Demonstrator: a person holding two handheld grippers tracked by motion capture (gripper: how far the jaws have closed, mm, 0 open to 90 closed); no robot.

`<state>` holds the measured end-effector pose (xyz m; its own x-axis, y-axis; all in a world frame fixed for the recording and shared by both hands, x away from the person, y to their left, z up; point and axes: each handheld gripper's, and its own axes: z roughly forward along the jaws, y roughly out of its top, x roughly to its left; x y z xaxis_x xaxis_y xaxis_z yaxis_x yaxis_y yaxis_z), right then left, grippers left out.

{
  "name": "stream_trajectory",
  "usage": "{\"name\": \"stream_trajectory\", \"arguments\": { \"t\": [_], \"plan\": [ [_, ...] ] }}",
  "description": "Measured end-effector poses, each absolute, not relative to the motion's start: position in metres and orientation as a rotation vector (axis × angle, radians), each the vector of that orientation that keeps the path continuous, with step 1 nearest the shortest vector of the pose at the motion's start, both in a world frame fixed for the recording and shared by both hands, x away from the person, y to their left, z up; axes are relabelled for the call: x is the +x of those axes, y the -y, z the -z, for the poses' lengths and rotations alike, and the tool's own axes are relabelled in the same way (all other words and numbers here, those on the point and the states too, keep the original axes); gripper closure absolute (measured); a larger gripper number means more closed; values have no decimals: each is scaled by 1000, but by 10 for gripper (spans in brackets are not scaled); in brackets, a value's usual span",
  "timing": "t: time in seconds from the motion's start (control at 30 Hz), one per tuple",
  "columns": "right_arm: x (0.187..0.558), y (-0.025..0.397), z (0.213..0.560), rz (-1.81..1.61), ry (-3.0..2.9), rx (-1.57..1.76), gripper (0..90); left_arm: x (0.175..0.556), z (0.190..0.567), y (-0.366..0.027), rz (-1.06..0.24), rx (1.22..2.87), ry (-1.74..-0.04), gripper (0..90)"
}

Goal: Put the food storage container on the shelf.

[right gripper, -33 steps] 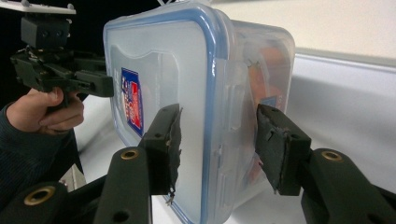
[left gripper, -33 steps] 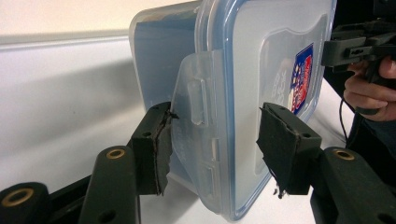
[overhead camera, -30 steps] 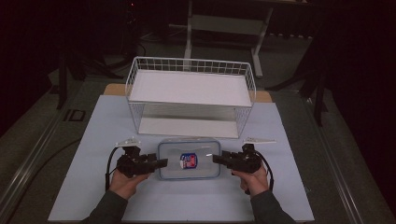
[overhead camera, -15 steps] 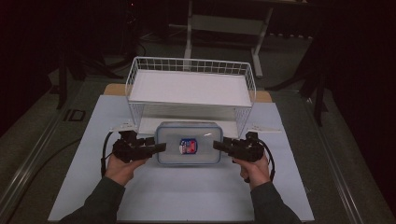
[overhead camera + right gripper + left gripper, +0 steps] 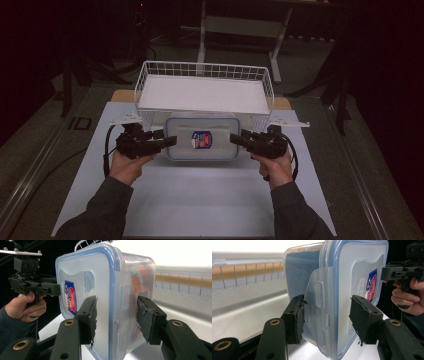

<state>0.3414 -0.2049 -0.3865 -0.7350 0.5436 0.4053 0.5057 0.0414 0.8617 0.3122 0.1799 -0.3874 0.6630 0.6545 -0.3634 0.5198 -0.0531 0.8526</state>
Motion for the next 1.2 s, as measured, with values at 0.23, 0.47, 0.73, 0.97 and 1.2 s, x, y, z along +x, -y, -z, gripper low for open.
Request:
{"name": "stream_trajectory", "arguments": {
  "t": [0.23, 0.47, 0.73, 0.97, 1.2],
  "plan": [
    [351, 203, 365, -1859, -2205, 1086, 515, 321, 368, -181, -176, 1690, -934, 466],
    [361, 207, 349, -1886, -2151, 1068, 515, 336, 354, -178, -180, 1670, -916, 468],
    [372, 205, 334, -1884, -2146, 1045, 515, 345, 338, -180, -211, 1666, -908, 466],
    [380, 202, 329, -1890, -2136, 1039, 515, 355, 330, -183, -230, 1625, -904, 463],
    [395, 200, 326, -1896, -2114, 1067, 515, 372, 328, -184, -229, 1581, -918, 461]
  ]
}}
